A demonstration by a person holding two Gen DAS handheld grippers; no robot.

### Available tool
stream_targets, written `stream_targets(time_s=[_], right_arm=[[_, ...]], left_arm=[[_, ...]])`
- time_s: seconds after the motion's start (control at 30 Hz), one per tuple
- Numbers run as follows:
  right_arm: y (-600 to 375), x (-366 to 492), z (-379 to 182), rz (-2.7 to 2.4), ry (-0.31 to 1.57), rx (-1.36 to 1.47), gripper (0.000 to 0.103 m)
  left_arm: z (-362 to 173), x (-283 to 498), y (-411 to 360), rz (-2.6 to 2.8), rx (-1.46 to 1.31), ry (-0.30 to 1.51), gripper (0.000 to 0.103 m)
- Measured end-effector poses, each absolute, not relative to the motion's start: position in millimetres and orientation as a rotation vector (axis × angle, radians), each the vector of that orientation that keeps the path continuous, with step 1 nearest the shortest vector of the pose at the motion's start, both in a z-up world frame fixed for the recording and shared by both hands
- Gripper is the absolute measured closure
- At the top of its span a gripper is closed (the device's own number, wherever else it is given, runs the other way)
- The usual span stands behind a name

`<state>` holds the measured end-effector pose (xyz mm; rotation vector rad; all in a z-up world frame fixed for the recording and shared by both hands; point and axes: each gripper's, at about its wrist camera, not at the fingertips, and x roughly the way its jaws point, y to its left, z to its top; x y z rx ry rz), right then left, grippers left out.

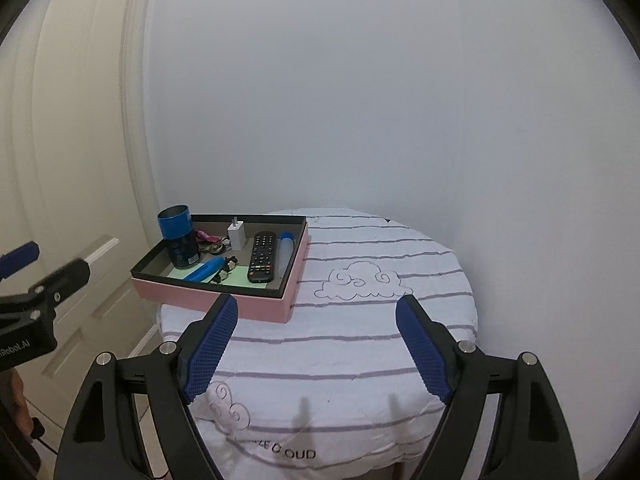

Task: Organize rigid objects

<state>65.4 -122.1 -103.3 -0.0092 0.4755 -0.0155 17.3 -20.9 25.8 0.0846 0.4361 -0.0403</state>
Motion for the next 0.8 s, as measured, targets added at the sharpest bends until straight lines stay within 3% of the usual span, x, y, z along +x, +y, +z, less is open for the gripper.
stream_targets(time_s=[0.73, 0.8], right_arm=[[-114, 21, -94, -0.055, 0.340, -0.052, 0.020], [-115, 20, -94, -0.055, 0.314, -0.049, 0.014]], left_arm=[[31, -24, -41, -0.031, 0.105, 0.279, 0.000], [30, -23, -40, -0.031, 0.098, 0.285, 0.000]])
